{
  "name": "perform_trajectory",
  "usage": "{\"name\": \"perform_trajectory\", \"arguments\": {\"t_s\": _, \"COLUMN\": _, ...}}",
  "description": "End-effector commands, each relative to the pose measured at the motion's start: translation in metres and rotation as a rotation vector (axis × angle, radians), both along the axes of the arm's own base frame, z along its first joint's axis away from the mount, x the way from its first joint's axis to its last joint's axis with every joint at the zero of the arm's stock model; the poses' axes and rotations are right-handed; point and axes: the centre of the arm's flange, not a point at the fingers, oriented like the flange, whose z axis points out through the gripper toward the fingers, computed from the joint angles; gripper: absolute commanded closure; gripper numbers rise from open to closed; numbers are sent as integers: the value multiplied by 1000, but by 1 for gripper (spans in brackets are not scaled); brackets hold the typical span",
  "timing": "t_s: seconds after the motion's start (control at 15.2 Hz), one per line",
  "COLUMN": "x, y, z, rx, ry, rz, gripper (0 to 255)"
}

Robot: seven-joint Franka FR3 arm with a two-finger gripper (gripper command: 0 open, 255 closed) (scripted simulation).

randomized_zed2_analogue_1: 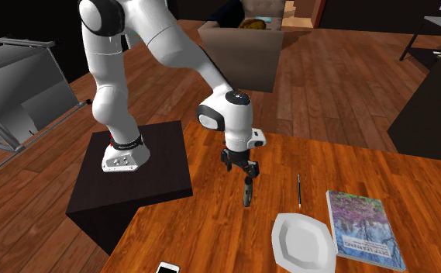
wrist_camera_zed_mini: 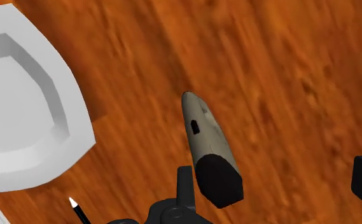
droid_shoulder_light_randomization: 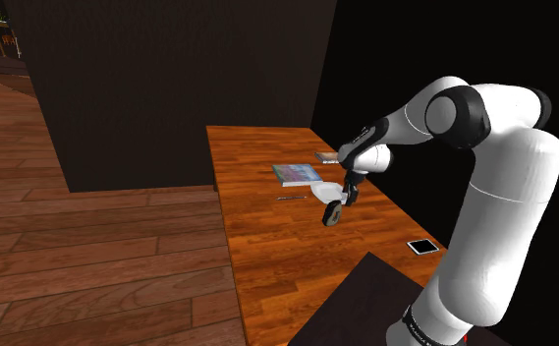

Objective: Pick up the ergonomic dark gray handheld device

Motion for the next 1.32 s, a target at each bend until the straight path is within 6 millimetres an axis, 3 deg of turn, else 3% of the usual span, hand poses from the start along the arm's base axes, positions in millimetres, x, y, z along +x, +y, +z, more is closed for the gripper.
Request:
{"name": "perform_trajectory", "arguments": {"t_s": 0.0, "x": 16, "y": -16, "z": -18, "rx": -2, "ry": -6, "rz": 41, "gripper": 0}}
{"name": "perform_trajectory", "arguments": {"t_s": 0.53, "x": 22, "y": -23, "z": -61, "rx": -4, "ry": -8, "rz": 57, "gripper": 0}}
{"name": "perform_trajectory", "arguments": {"t_s": 0.66, "x": 22, "y": -23, "z": -64, "rx": -4, "ry": -8, "rz": 57, "gripper": 0}}
{"name": "perform_trajectory", "arguments": {"t_s": 0.73, "x": 22, "y": -24, "z": -64, "rx": -4, "ry": -8, "rz": 57, "gripper": 255}}
{"name": "perform_trajectory", "arguments": {"t_s": 1.25, "x": 22, "y": -24, "z": -65, "rx": -4, "ry": -8, "rz": 57, "gripper": 255}}
